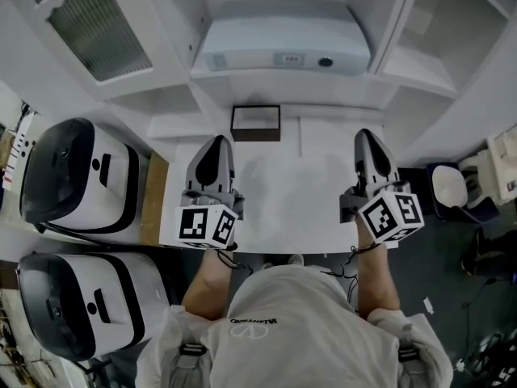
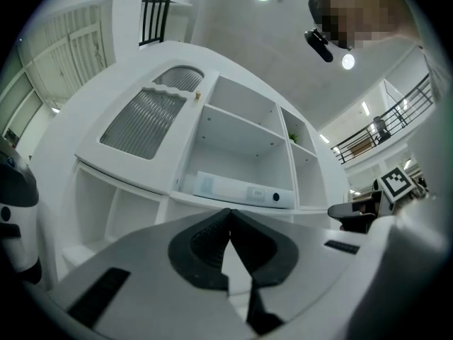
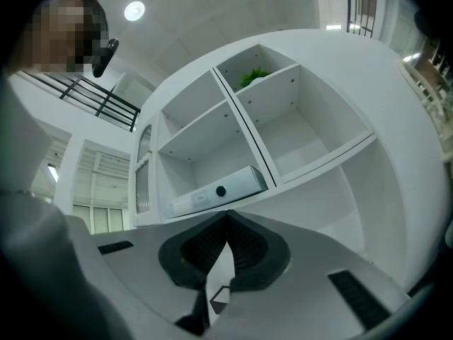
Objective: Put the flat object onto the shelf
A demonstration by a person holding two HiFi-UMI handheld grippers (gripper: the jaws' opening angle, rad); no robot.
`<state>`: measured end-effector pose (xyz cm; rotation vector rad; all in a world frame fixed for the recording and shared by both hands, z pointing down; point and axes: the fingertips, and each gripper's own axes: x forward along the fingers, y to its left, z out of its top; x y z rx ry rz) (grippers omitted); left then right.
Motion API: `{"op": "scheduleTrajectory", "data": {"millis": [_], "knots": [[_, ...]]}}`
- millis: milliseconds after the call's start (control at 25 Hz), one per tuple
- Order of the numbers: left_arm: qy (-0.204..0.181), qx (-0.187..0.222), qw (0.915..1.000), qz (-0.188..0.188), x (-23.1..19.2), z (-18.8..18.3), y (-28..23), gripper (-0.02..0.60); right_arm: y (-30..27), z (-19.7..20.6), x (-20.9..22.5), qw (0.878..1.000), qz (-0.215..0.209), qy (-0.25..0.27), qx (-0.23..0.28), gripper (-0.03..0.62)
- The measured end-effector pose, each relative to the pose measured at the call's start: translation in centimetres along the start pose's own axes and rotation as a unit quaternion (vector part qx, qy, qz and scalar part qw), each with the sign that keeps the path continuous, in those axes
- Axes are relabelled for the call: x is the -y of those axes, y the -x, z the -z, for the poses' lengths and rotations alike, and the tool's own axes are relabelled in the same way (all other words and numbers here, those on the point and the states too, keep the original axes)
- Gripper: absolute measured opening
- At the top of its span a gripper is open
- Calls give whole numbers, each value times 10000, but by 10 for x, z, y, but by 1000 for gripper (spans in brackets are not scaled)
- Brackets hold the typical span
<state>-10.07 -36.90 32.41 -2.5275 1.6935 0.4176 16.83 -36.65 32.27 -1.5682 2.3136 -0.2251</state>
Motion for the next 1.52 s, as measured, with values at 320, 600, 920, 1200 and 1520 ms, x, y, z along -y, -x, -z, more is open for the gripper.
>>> {"op": "scheduleTrajectory", "data": {"millis": [320,600,920,1200,1520], "knots": [[19,-1,10000,14,2,0,0,5,3,9,2,9999,39,-23,-121,10],[44,15,10000,33,4,-2,-1,5,5,8,3,10000,29,-40,-81,9],[90,33,10000,28,2,-1,-1,5,4,12,2,9999,8,-52,-124,9],[182,32,9998,-6,-2,0,1,5,2,13,1,9999,7,-74,-136,9],[226,3,9997,-11,-2,1,1,5,3,13,0,9998,39,-62,-180,9]]}}
